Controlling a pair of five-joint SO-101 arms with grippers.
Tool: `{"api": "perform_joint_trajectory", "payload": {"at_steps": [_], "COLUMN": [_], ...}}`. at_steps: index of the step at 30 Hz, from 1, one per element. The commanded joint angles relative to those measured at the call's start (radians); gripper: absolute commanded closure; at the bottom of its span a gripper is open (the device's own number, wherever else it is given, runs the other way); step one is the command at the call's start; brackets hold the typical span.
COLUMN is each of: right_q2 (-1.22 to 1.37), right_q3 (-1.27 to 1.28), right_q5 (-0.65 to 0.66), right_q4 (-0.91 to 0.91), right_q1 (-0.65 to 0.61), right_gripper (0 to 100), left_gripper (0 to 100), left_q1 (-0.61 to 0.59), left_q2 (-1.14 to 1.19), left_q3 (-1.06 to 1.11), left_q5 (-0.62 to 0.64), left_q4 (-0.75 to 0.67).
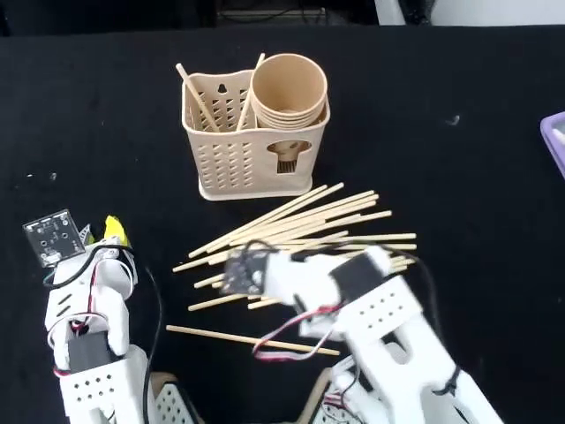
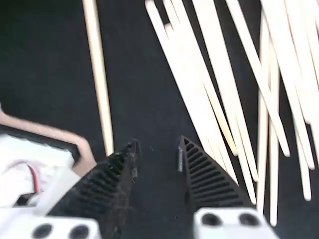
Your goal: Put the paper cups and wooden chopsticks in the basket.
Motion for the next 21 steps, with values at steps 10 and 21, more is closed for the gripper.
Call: {"api": "perform_joint_trajectory", "payload": {"at_steps": [10,21], "right_q2": [-0.013,0.275], "right_q3": [0.174,0.113], "right_q5": [-0.21,-0.169], "right_q4": [-0.189,-0.226], "right_q1": [-0.328,-0.359], "right_gripper": [87.5,87.5], "left_gripper": [87,87], "left_q1": [-0.073,-0.071], "left_q2": [0.008,0.002], "left_q3": [-0.015,-0.013], "left_q5": [0.081,0.081], "left_q4": [0.009,0.006]}}
